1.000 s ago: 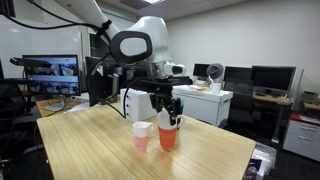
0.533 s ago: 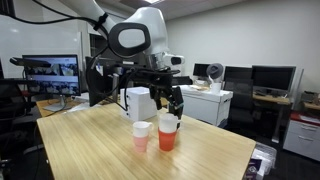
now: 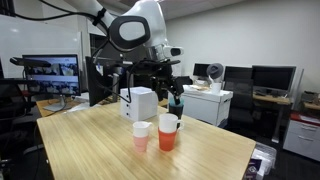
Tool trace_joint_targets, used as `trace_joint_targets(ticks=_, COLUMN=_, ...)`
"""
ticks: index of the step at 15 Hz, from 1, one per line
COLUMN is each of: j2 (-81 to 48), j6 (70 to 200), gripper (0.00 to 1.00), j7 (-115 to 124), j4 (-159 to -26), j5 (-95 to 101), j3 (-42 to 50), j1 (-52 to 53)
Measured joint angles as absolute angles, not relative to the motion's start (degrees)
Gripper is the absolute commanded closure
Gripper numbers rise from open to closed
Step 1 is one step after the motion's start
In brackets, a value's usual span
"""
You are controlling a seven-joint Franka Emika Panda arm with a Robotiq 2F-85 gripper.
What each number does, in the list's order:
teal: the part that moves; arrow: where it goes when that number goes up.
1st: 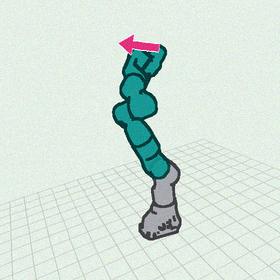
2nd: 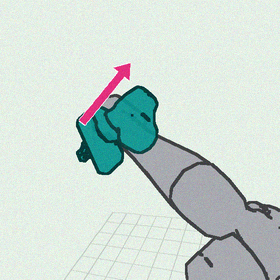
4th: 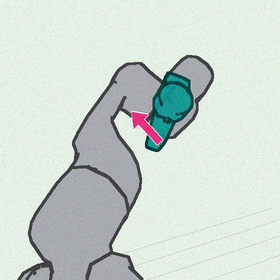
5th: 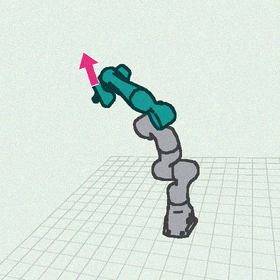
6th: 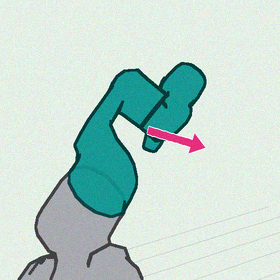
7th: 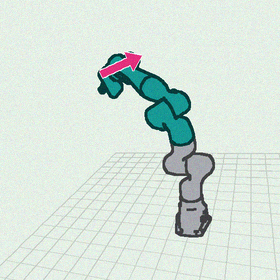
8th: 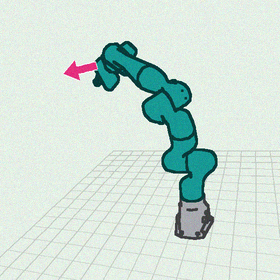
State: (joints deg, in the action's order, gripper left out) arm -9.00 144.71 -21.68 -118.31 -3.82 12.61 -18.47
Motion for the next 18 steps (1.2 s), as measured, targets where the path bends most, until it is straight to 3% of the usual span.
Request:
trace_joint_targets(ticks=8, j2=-10.2, j6=144.7, gripper=0.00, j7=-21.7, j4=-112.9, j5=-3.8, j3=10.4, j1=-15.0)
trace_joint_targets(ticks=18, j2=-24.8, j6=143.8, gripper=0.00, j7=-21.7, j4=-97.6, j5=-3.8, j3=8.1, j1=-14.9)
